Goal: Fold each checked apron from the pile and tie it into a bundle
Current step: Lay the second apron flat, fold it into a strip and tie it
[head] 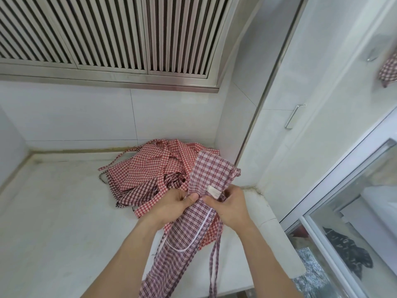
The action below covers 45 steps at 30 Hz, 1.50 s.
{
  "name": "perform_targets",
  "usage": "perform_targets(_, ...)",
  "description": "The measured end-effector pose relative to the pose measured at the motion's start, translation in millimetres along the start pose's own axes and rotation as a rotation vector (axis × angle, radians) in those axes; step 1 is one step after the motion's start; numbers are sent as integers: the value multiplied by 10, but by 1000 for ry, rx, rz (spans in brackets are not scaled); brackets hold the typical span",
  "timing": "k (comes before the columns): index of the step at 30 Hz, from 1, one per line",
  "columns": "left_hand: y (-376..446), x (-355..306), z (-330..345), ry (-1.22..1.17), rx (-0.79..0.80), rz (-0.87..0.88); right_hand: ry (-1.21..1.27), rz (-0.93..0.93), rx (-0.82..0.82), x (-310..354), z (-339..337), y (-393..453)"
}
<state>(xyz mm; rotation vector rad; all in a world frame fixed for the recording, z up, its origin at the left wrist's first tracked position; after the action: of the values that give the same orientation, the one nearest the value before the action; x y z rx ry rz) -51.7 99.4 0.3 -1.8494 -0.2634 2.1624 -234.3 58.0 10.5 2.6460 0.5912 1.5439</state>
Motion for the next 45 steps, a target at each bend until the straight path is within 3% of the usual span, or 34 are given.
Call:
perform_targets(4, -41, 19, -14, -267, 72, -72, -152, -243, -125, 91, -57, 17)
perform_targets(8, -131, -8, -17, -536, 145, -184, -354, -448, -72, -91, -7, 51)
perform_targets(14, -189, -66, -77, -316, 241, -232, -569, -679, 60, -149, -52, 56)
perform_targets(18, -119, 18, -146, -393, 168, -168, -422, -444, 181, -149, -256, 82)
perform_targets(23, -67, 59, -150, -438, 15, -32, -112, -102, 153, -250, -500, 134)
perform_targets(24, -53, 52, -162, -463, -9, -5, -164, -37, 184, -320, -543, 146)
perform_targets(28, -65, -13, -168, -397, -22, 65, -946, 199, 599, -515, -619, 32)
perform_targets(29, -66, -30, -158, -333, -25, 80, -1014, 208, 622, -529, -612, -14)
perform_targets(31, -72, -49, -118, -193, -50, 129, -765, 146, 566, -422, -580, -77)
perform_targets(34, -67, -84, -15, -9, -90, 199, -19, 149, 516, -70, -422, -151)
perform_targets(39, -74, -139, 134, 40, -107, 290, 11, 124, 394, 8, -84, -133)
perform_targets(45, -85, -76, 107, -168, -181, 235, -89, 100, 370, -4, -2, -148)
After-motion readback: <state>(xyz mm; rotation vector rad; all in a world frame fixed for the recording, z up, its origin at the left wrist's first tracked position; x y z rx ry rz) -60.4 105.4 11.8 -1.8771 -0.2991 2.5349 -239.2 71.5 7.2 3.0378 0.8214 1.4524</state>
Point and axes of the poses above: each hand's wrist, its own y-axis towards the middle knuckle, its own z-axis out of the palm, x = y × z, the point moved 1 cm from there along y, towards the middle knuckle, and after that the axes turned 15 degrees about -y, right-handed, at the moved point
